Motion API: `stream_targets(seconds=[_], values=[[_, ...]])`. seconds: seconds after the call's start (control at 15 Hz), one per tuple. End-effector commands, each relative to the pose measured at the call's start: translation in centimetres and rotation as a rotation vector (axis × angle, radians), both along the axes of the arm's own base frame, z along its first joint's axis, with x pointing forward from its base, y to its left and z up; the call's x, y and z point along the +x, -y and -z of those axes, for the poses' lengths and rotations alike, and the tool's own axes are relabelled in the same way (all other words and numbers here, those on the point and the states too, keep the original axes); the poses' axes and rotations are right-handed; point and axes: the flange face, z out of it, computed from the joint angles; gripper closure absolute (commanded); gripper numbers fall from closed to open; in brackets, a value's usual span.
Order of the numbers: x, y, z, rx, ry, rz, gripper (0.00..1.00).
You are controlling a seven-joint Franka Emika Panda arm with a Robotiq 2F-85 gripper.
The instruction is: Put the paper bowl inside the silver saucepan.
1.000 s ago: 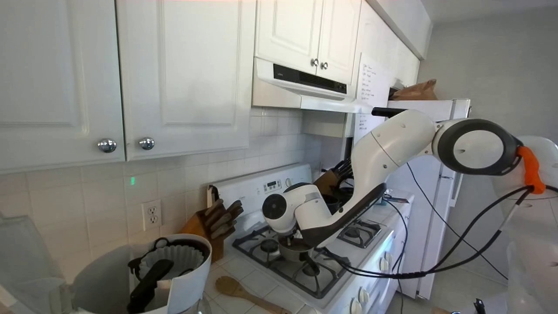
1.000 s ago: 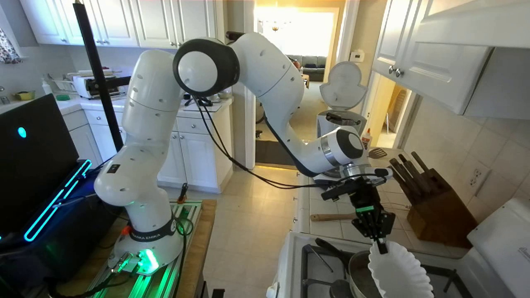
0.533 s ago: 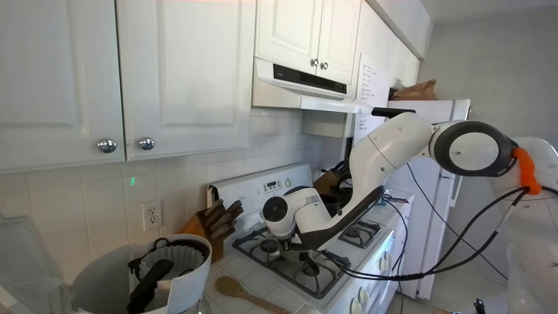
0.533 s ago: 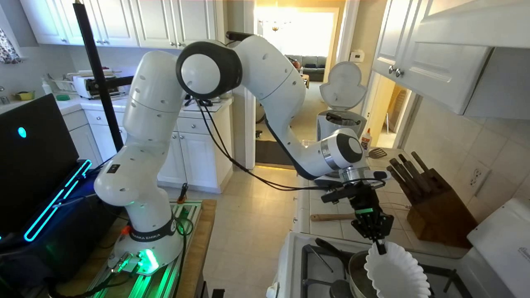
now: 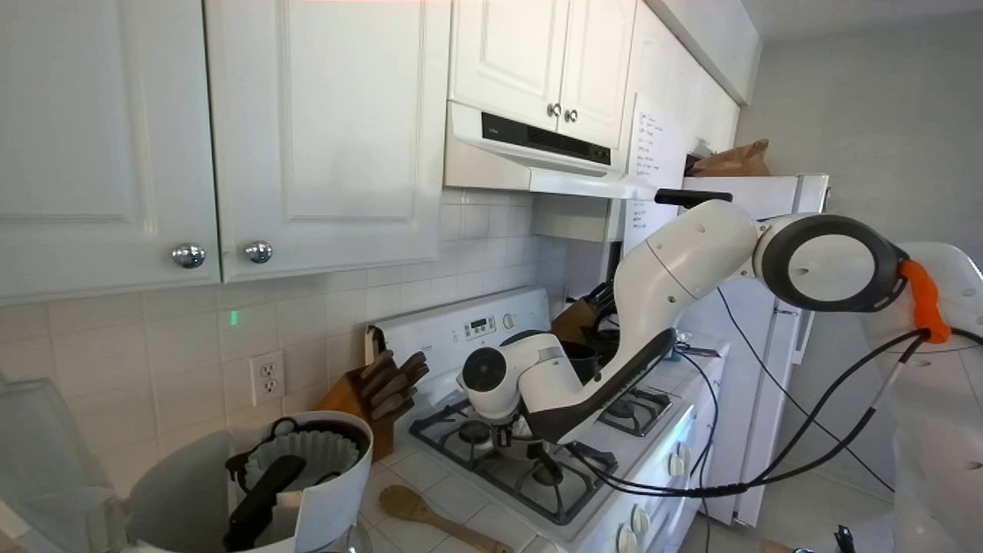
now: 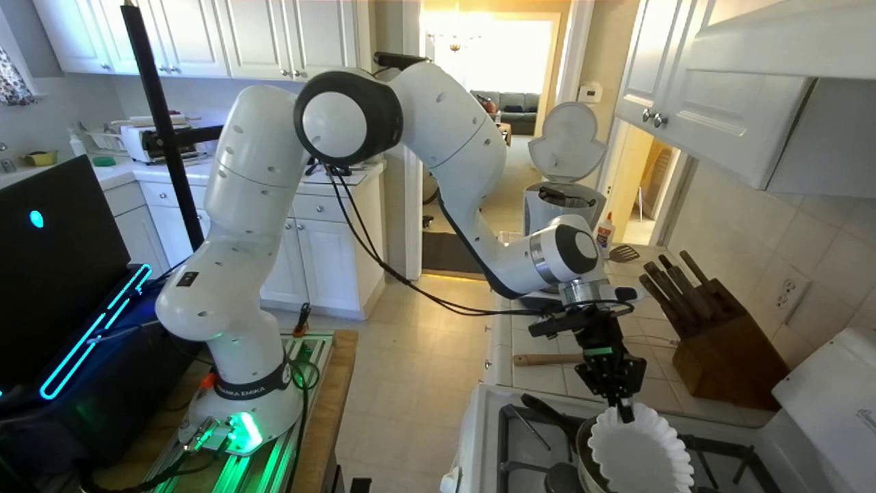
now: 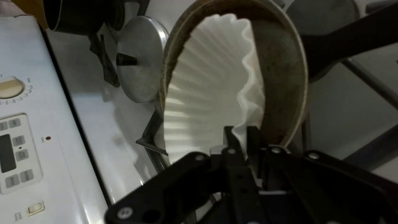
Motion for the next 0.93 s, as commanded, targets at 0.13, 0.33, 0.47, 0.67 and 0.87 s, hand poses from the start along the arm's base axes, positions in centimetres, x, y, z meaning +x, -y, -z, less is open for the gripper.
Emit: stream_targets(seconds=[0.13, 0.33, 0.47, 0.67, 0.87], values=[[-2.6, -1.5, -0.7, 0.071, -0.052, 0.042, 0.41], [-3.9, -2.6, -2.3, 0.096, -0.021, 0.033, 0.19], [-4.5, -3.2, -3.6, 0.105, 0.018, 0.026, 0.05], [-5.3, -3.9, -5.9, 0.137, 0.089, 0.032, 0.00], [-5.7, -4.6, -7.8, 0.244, 0.177, 0.027, 0.02]])
